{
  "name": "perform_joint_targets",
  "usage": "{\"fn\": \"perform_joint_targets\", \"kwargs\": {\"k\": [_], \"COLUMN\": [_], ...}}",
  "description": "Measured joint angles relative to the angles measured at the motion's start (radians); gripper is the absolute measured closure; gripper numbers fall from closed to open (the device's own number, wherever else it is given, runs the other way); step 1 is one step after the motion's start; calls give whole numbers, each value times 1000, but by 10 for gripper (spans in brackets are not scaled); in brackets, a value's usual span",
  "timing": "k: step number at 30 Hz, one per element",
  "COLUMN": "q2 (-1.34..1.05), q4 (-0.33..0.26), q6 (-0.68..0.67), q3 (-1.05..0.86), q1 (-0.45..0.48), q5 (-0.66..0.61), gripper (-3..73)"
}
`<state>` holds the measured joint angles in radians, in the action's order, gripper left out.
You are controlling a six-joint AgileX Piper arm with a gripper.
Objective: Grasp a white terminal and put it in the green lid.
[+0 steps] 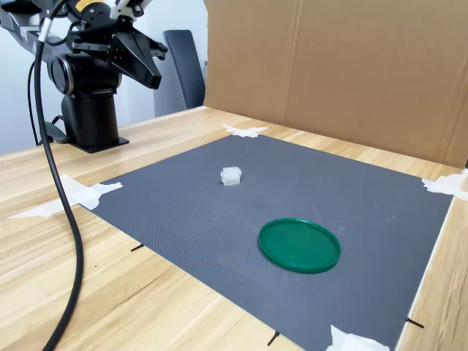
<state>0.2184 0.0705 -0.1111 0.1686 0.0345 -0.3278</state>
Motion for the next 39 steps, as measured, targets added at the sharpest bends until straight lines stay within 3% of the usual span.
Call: {"fn": "perform_joint_targets", "kwargs": {"k": [5,11,14,19,23,34,39], "q2": [155,285,414,518,567,780,873], "q4": [0,-5,-70,-178,-213,-227,-302], "q6": [-155,-276,-382,-508,-537,-534,-550], "q3": [77,189,360,510,582,759,905], "q1": [0,0,0,0,0,0,0], "q5": [-31,-200,-439,-647,-718,-834,-844], "gripper": [723,723,723,723,723,723,723]}}
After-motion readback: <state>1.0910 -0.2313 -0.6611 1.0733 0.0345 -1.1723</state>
